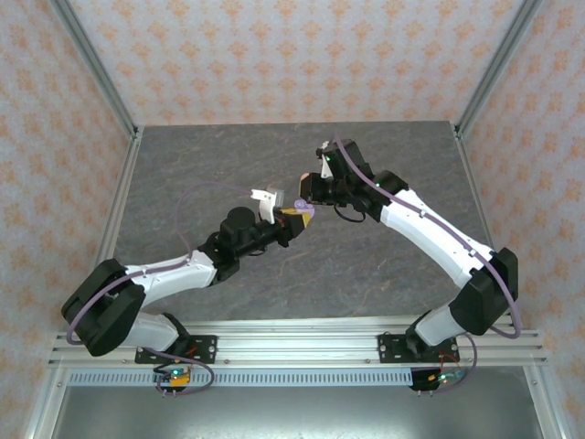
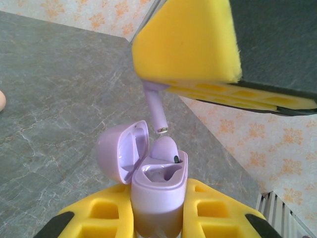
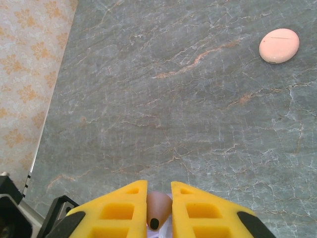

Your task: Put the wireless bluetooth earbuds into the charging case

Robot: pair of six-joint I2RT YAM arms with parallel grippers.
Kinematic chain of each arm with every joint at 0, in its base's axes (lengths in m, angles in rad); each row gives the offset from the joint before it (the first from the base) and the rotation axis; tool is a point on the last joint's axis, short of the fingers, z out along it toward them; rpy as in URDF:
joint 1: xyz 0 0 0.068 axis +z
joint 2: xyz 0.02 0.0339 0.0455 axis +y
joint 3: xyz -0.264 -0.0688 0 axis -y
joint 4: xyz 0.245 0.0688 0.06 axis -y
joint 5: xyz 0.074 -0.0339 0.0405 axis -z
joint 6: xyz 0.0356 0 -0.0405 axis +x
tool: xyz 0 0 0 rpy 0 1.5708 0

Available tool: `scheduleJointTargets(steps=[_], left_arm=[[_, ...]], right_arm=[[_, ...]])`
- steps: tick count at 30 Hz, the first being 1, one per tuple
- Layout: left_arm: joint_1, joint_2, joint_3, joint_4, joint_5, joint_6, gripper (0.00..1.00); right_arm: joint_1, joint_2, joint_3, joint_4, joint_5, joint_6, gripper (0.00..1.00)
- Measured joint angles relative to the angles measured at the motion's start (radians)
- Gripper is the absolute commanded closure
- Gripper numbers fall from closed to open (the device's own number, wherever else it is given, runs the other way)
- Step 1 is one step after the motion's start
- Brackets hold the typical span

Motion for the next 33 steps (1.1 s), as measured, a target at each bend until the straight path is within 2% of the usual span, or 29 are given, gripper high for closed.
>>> scheduleJointTargets(steps=[33], left_arm=[[0.000, -0.001, 0.012, -0.001, -0.038, -0.014, 0.86]], right_arm=[[0.014, 0.000, 0.000, -0.001, -0.003, 0.000, 0.84]])
